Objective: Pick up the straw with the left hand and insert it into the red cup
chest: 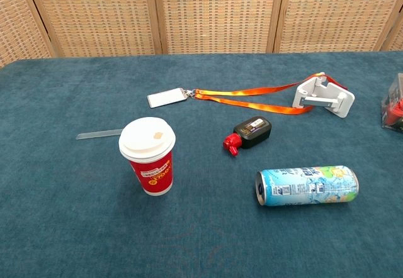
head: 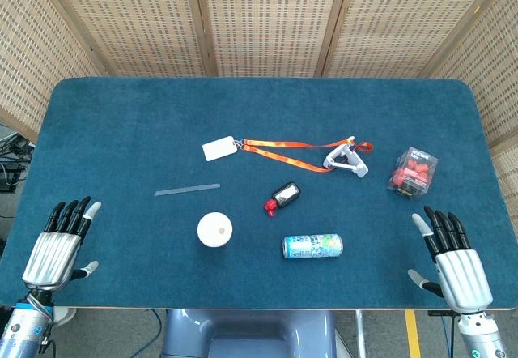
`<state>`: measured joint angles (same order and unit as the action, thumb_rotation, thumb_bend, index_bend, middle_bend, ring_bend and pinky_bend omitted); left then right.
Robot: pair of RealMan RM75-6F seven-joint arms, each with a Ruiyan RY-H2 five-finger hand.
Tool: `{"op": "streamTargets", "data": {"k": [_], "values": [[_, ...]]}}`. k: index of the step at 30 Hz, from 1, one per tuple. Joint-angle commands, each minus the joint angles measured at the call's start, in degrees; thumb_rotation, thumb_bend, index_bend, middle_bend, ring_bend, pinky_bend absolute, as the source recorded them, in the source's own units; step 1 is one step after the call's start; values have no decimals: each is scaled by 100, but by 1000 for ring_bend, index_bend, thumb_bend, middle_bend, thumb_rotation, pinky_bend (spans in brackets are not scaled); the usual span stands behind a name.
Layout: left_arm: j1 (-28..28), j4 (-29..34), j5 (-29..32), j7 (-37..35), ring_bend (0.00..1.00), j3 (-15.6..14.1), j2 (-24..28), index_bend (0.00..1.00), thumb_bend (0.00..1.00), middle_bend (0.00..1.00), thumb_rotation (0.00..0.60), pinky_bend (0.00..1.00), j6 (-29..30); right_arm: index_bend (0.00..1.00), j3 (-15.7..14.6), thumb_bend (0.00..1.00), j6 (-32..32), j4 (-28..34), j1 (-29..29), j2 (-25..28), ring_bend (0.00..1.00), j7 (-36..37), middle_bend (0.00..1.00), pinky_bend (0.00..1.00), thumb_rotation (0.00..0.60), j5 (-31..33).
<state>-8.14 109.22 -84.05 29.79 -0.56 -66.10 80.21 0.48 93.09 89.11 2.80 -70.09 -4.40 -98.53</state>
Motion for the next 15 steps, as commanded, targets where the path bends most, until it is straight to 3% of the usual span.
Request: {"op": "streamTargets", "data": {"k": [1, 15], "values": [[-28, 7, -12, 8, 0, 19, -15, 0, 56, 0, 600, 0, -18, 64, -19, 53, 12, -3, -32, 13, 0, -46, 0, 0, 600, 13], [-203, 119, -58, 252, 0, 86, -170, 0, 57, 0, 600, 0, -156, 64, -18, 53, 232, -111, -238, 124, 0, 146, 0, 0, 600, 150]]}}
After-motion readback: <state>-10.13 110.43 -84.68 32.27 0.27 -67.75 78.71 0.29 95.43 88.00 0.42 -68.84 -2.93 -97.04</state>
